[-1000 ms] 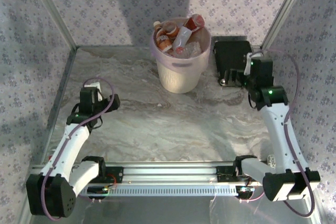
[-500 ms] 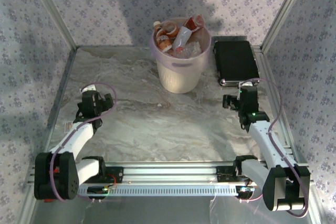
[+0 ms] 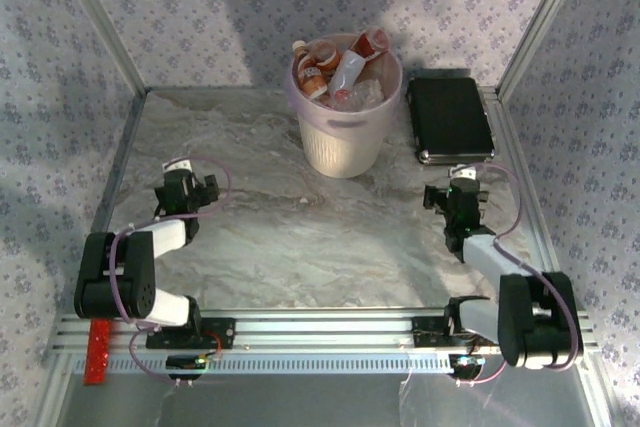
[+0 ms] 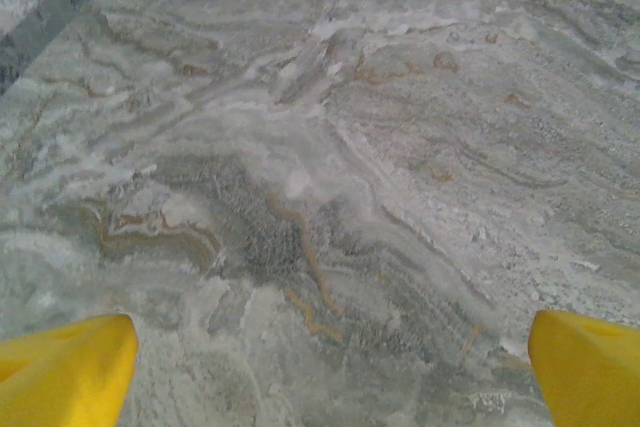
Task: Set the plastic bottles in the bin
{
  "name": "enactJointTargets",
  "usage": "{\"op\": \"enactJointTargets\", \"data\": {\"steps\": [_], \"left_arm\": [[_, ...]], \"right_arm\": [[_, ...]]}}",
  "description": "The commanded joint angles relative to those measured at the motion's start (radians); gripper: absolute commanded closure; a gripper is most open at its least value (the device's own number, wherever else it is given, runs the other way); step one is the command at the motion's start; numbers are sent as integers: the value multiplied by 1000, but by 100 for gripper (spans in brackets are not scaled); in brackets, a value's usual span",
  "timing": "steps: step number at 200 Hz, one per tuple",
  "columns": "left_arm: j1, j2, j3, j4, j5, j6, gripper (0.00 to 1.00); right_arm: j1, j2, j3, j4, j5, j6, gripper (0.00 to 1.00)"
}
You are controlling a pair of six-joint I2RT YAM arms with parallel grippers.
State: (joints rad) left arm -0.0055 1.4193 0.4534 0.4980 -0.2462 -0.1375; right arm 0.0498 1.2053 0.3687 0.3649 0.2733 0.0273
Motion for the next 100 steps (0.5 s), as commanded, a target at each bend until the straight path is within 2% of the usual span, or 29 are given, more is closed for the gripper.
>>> {"op": "enactJointTargets", "data": {"steps": [1,17,38,68,80,89,100], "left_arm": [[9,25,8,155,26,56,0],[9,98,-42,327,42,69,0],[9,111,-57,348,68,76,0],[9,117,-62,362,84,84,0],[9,118,-61,359,84,84,0],[8,118,-61,360,82,84,0],[8,118,-61,360,83,83,0]], "right_arm": [[1,59,2,176,-4,-39,1],[-6,103,-1,269,-28,-66,1],[-10,149,-4,351,-59,-85,1],[-14,333,-20,555,-86,-85,1],[-33,301,-2,465,-116,-68,1],[-36,317,-14,522,-116,-68,1],[-36,310,2,477,-128,-69,1]]}}
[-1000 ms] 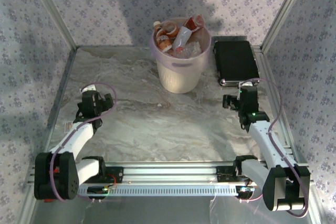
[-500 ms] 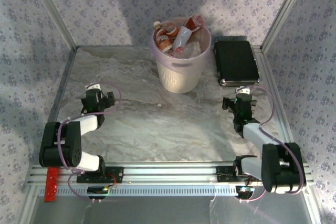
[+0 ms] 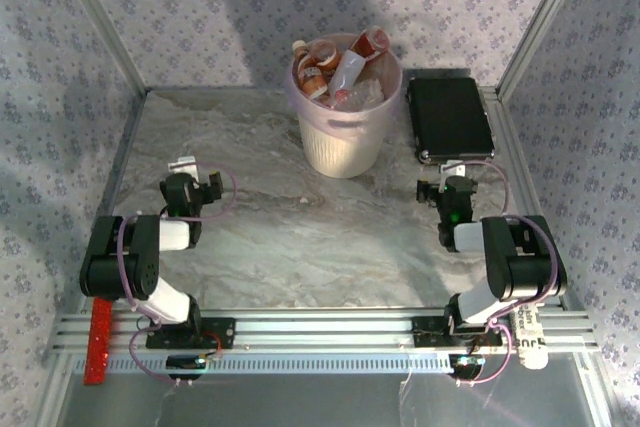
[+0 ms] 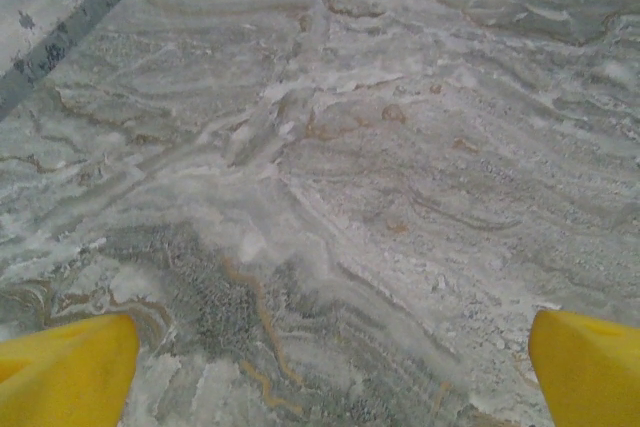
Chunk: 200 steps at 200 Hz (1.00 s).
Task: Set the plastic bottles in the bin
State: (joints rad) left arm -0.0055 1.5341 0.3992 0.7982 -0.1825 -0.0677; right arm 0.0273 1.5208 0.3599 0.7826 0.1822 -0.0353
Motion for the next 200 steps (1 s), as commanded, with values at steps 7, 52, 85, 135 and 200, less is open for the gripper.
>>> {"op": "enactJointTargets", "data": {"steps": [7,52,85,135,200], "left_arm": [[9,3,-7,59,19,13,0],[9,3,-7,59,18,14,0],[8,2,-8,62,18,13,0],[8,0,-16,75,8,9,0],[8,2,-11,67,11,10,0]], "right_arm": [[-15,1,15,66,-40,-6,1],[-43,-1,31,26,-78,16,1],[-44,-2,32,24,-79,16,1],[-44,-2,32,24,-79,16,1],[-43,-2,31,23,-79,16,1]]}}
